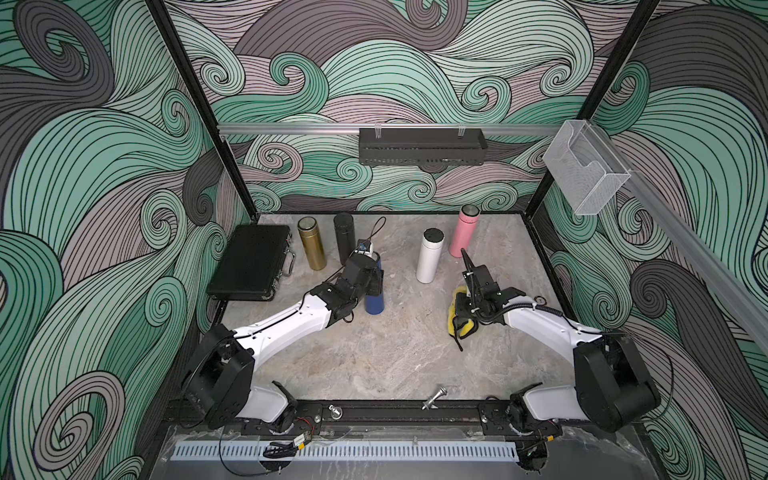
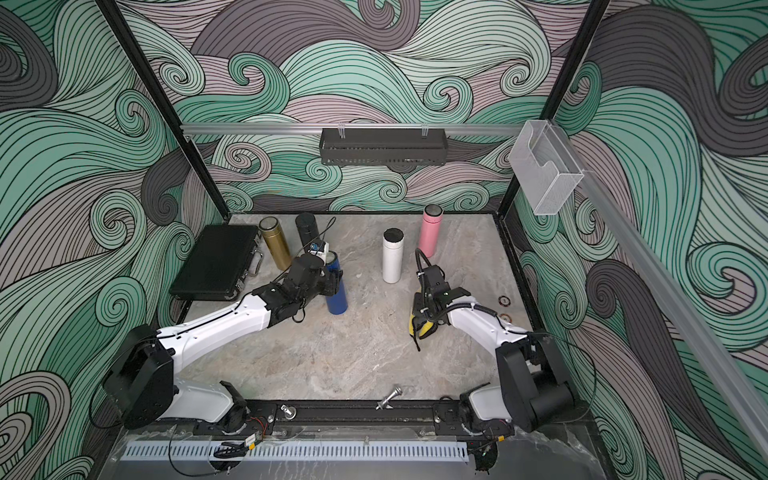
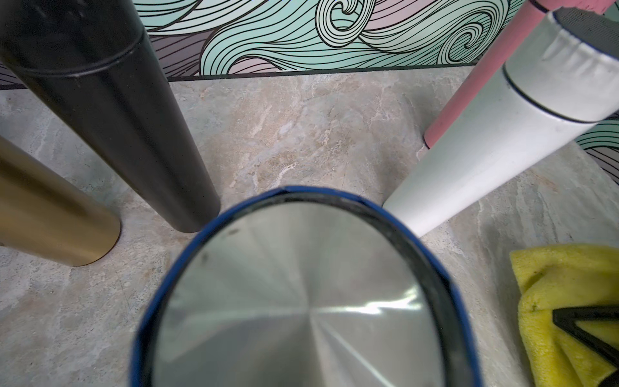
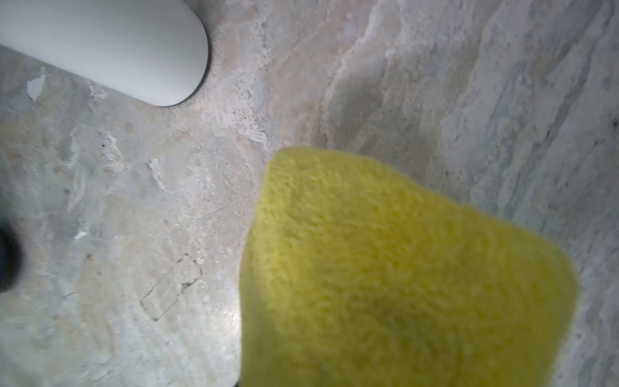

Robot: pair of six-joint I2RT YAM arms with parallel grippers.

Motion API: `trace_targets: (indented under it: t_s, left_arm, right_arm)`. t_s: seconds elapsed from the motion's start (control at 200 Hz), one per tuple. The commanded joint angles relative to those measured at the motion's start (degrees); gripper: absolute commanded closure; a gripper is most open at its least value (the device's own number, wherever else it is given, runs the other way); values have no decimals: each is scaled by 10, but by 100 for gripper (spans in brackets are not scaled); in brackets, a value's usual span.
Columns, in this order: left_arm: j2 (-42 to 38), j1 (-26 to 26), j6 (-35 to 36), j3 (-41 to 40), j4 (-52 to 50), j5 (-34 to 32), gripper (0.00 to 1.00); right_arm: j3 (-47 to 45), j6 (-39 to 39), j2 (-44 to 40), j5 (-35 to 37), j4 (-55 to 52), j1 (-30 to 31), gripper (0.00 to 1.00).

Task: Wipe the surface of the thermos
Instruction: Place the cleaning item at the center of the board.

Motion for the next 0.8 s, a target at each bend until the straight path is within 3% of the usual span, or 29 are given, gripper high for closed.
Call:
trace_targets:
  t_s: [0.0,0.245,0.32,0.34,0.365,0.4,0.43,0.535,0.56,0.796]
  left_arm:
    - [-3,-5,12,32,16,-7,76]
    - [-18,-14,30,28,8,-16,36]
    - [-26,-17,33,26,7,-20,16]
    - [-29,-18,32,24,6,-24,14]
    - [-32,-20,32,23,6,-27,2]
    - [-37,-21,32,21,7,-28,1]
    - [-41,-22,32,20,6,-28,1]
    - [-56,-24,30,14,4,-26,1]
    - [-58,-24,28,13,3,-26,1]
    - [-97,-27,21,11,-15,-25,1]
  right_arm:
    - [-7,0,4,5,8,-3,56]
    - [6,-8,-24,5,-27,1,41]
    - [11,-10,-49,4,-47,5,35]
    - [13,-11,-56,5,-52,6,26]
    - [13,-11,-64,5,-56,8,25]
    - [16,-12,-78,6,-65,9,24]
    - [18,-13,-89,7,-73,10,12]
    - [23,-12,-131,8,-92,11,10]
    - [26,-12,-139,9,-98,12,1]
    - [62,5,-211,-28,-85,43,2]
